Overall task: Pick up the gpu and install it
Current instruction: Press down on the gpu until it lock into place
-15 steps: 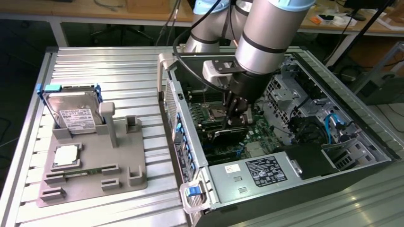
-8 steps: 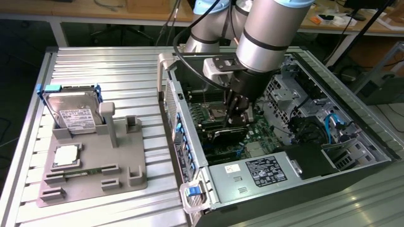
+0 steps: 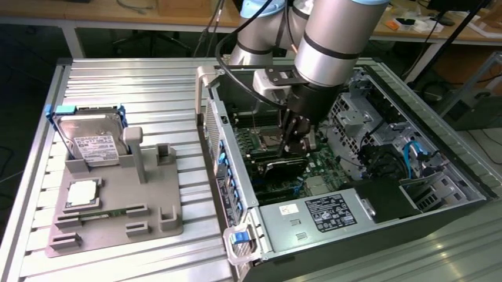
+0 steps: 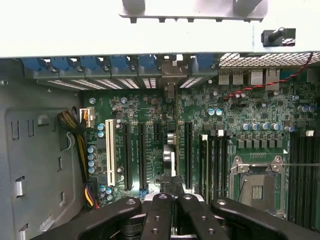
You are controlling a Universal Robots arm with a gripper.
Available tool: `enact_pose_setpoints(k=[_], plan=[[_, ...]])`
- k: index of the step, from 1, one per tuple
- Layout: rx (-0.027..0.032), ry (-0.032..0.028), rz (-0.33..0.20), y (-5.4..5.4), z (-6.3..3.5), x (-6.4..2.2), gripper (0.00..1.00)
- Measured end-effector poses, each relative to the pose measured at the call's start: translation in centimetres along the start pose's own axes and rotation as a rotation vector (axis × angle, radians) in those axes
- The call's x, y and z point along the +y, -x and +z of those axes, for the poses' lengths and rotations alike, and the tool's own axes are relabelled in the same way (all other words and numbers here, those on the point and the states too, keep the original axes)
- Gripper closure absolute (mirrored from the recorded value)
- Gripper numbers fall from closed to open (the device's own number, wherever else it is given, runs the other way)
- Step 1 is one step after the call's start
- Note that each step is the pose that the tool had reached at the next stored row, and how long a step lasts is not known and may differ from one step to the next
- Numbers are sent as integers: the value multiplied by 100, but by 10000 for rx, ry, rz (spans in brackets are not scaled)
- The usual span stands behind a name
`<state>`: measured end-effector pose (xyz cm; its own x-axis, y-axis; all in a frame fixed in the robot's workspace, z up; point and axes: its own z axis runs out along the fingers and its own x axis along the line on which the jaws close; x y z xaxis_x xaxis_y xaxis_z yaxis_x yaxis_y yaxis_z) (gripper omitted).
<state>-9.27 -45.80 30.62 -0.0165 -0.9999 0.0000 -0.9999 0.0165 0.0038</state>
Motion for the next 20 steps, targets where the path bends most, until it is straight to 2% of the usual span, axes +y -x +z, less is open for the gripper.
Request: enact_pose_setpoints(k=[12, 15, 20], plan=[[3, -2, 0, 2, 226, -2, 89], [2, -4, 0, 2, 237, -2, 89], [4, -4, 0, 4, 325, -2, 89]])
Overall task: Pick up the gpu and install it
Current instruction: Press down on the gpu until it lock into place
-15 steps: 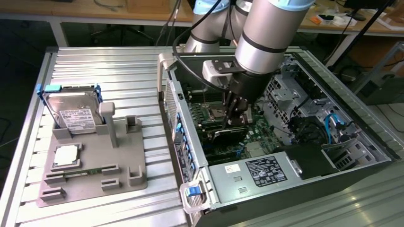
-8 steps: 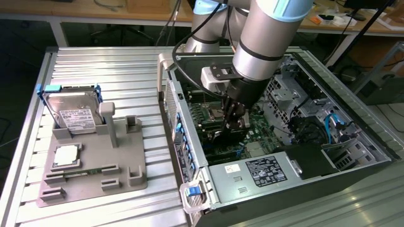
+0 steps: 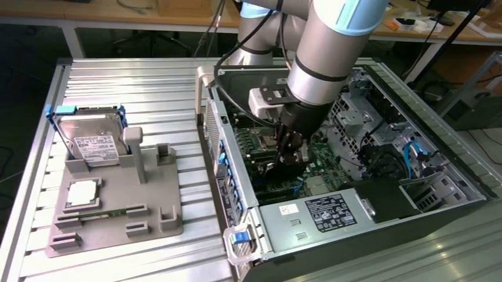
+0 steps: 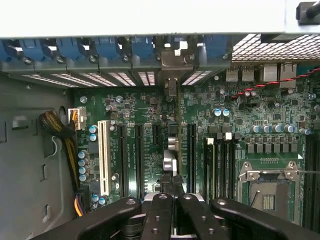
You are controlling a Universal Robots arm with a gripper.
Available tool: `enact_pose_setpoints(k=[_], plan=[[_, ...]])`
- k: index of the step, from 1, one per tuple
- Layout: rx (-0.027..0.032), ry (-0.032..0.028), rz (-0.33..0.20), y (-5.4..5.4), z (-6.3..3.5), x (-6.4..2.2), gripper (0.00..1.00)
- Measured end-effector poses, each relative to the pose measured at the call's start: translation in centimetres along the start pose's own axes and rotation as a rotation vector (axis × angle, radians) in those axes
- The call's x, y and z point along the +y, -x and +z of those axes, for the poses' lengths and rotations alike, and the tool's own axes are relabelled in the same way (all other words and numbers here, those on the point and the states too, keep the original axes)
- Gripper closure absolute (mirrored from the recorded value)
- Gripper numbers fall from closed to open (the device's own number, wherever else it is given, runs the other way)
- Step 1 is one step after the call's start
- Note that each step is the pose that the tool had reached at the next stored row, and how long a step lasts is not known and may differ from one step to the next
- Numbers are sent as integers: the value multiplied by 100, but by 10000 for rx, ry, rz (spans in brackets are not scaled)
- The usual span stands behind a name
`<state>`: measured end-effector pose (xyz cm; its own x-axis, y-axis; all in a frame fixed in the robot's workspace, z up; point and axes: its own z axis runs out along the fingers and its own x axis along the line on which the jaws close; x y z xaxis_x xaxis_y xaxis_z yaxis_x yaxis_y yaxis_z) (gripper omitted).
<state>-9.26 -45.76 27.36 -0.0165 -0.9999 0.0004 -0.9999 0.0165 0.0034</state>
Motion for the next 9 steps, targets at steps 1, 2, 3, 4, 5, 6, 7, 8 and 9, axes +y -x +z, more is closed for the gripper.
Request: enact_pose_setpoints(k=[1, 2, 3, 4, 5, 6, 7, 8, 9], plan=[[2, 0, 0, 1, 22, 0, 89], [8, 4, 0, 0, 37, 0, 89], [8, 4, 0, 1, 41, 0, 89], [7, 3, 0, 1, 44, 0, 89], [4, 1, 0, 2, 46, 0, 89], [-3, -2, 0, 3, 41, 0, 89], [-16, -9, 0, 4, 25, 0, 89], [-6, -4, 1, 3, -13, 1, 89], [1, 0, 1, 2, -30, 6, 89]])
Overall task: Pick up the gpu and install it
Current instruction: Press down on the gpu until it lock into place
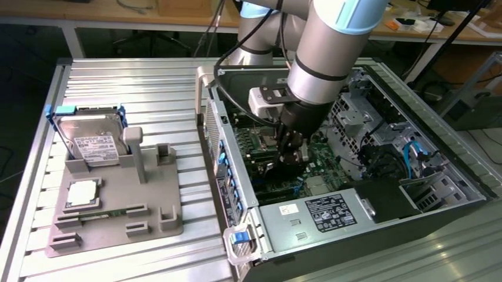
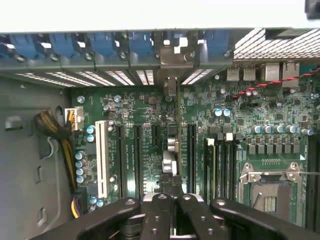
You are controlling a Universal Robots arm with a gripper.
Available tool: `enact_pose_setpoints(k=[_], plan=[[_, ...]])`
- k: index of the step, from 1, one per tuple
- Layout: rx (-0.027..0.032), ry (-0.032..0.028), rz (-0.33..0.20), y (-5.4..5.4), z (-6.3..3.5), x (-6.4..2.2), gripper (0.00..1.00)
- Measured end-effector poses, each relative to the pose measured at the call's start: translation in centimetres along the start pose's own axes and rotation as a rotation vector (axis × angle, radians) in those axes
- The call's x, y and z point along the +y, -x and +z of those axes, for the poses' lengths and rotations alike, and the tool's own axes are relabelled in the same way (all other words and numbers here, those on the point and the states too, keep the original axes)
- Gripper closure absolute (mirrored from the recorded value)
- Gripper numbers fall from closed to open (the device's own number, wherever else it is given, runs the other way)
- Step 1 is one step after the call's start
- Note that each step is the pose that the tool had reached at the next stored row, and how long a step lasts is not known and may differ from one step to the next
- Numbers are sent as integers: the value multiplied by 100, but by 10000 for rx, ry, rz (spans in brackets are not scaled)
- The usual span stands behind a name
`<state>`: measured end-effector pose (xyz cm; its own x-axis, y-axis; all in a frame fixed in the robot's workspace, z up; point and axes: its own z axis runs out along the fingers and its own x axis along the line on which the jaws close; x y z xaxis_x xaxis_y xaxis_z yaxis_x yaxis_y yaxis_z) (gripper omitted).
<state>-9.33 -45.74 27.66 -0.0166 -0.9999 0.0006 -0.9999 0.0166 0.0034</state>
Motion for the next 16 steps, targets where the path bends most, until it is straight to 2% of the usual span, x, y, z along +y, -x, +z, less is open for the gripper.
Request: enact_pose_setpoints(k=[8, 11, 16], plan=[[0, 17, -1, 4, -104, 157, 89], [0, 55, -1, 4, -146, 220, 89], [1, 178, -2, 3, -232, 308, 89]])
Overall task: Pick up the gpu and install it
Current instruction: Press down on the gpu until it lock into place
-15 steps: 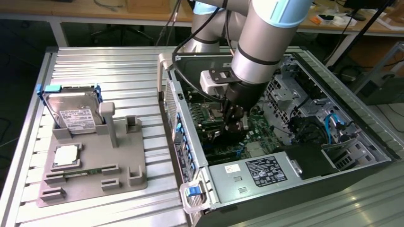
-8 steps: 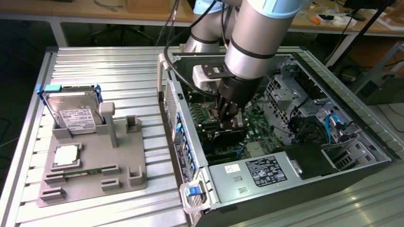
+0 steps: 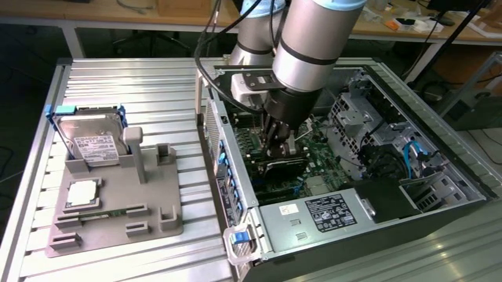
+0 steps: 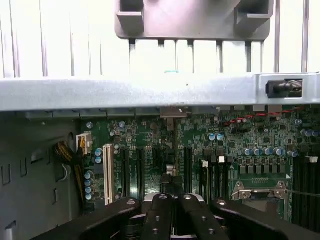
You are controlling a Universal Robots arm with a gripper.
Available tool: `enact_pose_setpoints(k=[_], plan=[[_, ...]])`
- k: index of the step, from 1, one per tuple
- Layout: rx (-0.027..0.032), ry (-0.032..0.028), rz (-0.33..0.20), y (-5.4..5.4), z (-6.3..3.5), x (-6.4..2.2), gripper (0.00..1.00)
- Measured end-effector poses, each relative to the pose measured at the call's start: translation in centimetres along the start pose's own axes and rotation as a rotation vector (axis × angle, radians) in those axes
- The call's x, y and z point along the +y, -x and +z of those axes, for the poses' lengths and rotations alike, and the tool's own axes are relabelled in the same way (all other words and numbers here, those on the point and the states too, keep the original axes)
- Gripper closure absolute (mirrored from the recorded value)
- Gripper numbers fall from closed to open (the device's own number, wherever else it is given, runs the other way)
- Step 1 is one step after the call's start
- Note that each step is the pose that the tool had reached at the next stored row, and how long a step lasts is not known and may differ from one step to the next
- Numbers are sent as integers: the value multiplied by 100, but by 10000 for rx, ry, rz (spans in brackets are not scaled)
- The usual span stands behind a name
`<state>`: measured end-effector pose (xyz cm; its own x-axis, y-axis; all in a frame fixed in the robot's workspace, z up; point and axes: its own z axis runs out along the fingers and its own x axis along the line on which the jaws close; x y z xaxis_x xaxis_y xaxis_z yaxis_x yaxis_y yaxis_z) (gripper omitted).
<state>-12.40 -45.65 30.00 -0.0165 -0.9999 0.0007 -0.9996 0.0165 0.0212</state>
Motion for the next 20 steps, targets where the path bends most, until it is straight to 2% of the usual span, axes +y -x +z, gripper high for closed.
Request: enact_pose_setpoints(k=[3, 4, 9, 16, 20], plan=[[1, 72, 1, 0, -34, 64, 89], [4, 136, 0, -1, -60, 107, 89], [4, 263, 1, 1, -105, 219, 89], [6, 372, 0, 2, -123, 344, 89], [7, 381, 0, 3, -122, 387, 89]])
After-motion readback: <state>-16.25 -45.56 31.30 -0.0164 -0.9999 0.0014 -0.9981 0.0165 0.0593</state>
